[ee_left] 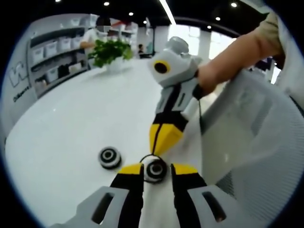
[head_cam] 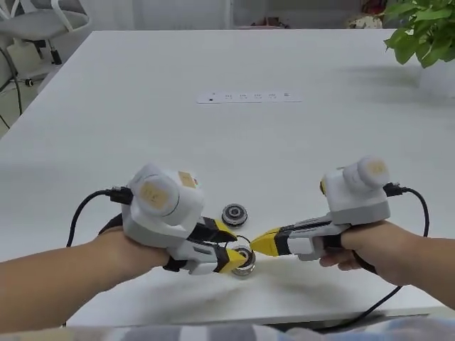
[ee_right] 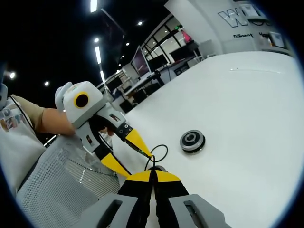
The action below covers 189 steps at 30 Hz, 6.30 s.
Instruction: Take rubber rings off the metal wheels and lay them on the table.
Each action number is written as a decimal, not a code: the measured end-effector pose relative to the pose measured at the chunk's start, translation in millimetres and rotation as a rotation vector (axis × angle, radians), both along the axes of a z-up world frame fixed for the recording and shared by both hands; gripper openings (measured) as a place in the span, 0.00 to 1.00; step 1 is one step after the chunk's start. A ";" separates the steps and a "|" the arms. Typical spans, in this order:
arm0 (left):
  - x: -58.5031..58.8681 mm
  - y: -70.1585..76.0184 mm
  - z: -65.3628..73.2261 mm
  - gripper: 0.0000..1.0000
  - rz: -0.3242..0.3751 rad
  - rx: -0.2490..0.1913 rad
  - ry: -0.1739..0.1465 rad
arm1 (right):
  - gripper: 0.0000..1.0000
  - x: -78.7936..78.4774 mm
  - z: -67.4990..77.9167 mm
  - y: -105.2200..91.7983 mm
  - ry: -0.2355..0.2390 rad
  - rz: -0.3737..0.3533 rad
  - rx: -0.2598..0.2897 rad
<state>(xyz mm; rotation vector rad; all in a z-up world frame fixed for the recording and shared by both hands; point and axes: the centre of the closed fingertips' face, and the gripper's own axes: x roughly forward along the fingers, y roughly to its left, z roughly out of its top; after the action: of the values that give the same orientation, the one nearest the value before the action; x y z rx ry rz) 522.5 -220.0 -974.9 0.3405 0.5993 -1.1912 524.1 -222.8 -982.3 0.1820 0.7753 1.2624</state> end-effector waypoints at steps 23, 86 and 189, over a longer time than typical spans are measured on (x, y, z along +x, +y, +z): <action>3.1 47.5 30.1 0.42 0.103 -0.080 -0.002 | 0.00 13.6 14.1 22.2 -0.032 0.023 0.018; 0.4 89.9 20.3 0.49 0.221 -0.070 0.034 | 0.42 14.6 -10.3 51.0 -0.049 0.068 -0.073; 82.6 5.0 -25.4 0.18 0.099 0.056 -0.010 | 0.39 70.0 -27.2 -3.2 -0.279 -0.005 -0.196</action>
<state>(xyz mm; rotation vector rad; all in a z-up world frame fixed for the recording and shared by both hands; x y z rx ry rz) 605.1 -215.0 -1000.3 0.3601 0.6351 -1.0783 594.1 -226.0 -1009.5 -0.1489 0.6509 1.1682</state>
